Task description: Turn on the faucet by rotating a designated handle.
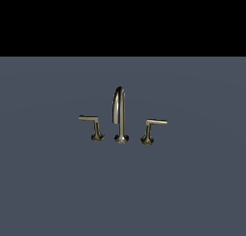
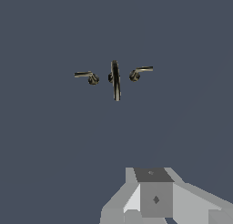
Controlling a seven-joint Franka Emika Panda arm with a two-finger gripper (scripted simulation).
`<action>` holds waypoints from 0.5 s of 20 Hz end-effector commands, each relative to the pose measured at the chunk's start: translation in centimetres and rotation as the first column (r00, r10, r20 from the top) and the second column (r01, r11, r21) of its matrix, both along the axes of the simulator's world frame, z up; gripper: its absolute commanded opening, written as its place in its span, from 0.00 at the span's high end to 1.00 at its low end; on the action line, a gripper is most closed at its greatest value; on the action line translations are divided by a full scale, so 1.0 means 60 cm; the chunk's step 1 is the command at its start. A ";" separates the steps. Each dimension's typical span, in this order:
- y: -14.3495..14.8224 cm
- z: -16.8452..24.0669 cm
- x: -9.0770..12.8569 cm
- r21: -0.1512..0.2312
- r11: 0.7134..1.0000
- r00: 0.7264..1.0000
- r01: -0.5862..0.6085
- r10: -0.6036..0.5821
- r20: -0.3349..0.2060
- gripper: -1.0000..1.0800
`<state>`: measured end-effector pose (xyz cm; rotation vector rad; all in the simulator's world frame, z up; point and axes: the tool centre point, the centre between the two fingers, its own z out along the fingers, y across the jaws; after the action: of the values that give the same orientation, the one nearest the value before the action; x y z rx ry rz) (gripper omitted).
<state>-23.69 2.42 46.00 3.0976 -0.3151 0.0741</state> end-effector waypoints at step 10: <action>0.067 -0.102 0.041 0.010 0.971 0.971 0.239 -0.239 -0.004 1.00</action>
<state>-21.59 5.90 40.70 3.0518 -0.6360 0.0638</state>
